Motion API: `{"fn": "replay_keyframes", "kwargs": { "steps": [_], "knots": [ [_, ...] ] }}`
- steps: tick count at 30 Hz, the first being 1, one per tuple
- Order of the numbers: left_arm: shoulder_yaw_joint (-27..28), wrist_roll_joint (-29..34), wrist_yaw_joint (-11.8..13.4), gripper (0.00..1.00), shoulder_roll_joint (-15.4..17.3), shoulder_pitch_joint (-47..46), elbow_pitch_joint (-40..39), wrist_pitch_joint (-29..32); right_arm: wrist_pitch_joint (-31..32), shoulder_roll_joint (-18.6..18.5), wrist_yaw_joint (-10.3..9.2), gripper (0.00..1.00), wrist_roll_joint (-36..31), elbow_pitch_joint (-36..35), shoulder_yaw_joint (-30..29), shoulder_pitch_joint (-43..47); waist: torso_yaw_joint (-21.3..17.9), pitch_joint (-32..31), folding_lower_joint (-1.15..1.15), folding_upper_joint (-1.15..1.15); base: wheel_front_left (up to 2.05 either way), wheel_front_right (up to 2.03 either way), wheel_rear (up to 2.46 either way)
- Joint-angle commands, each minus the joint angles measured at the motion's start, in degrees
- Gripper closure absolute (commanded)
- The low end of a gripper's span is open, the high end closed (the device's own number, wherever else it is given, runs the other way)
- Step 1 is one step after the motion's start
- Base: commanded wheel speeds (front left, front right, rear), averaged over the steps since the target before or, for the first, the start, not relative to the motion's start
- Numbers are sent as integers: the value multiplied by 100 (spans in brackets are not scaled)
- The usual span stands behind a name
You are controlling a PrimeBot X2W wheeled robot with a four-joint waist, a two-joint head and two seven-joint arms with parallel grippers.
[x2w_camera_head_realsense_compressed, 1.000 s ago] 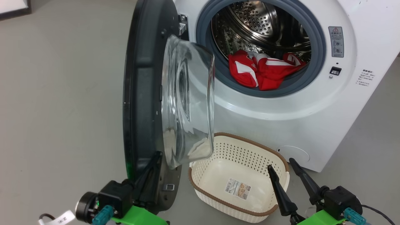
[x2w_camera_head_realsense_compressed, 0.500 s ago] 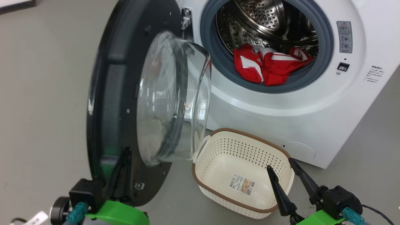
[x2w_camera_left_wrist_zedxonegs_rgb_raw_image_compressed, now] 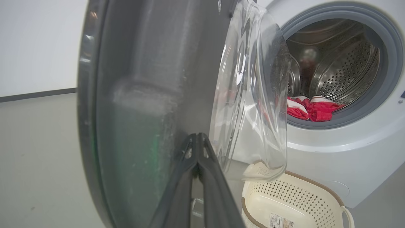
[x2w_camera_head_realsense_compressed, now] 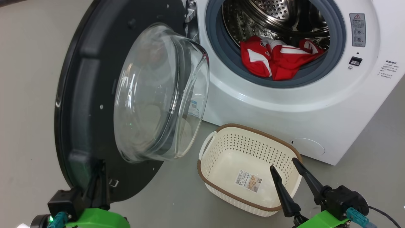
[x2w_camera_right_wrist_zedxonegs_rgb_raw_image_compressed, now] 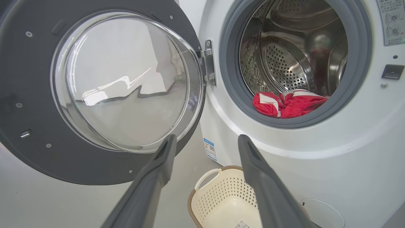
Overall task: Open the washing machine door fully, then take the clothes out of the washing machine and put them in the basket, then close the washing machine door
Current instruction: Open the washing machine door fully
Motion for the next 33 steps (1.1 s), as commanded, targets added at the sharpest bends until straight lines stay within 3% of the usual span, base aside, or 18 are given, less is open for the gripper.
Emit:
{"fn": "replay_keyframes", "kwargs": {
  "steps": [1,33],
  "knots": [
    [337,-63,120,100,205,-164,10,-66,23,-2,36,0,-43,-200,90,-157,3,26,0,0,0,0,0],
    [828,-261,-1,100,622,-1346,1121,-570,443,-2,36,0,-376,-563,10,-125,-39,414,0,0,0,0,0]
  ]
}}
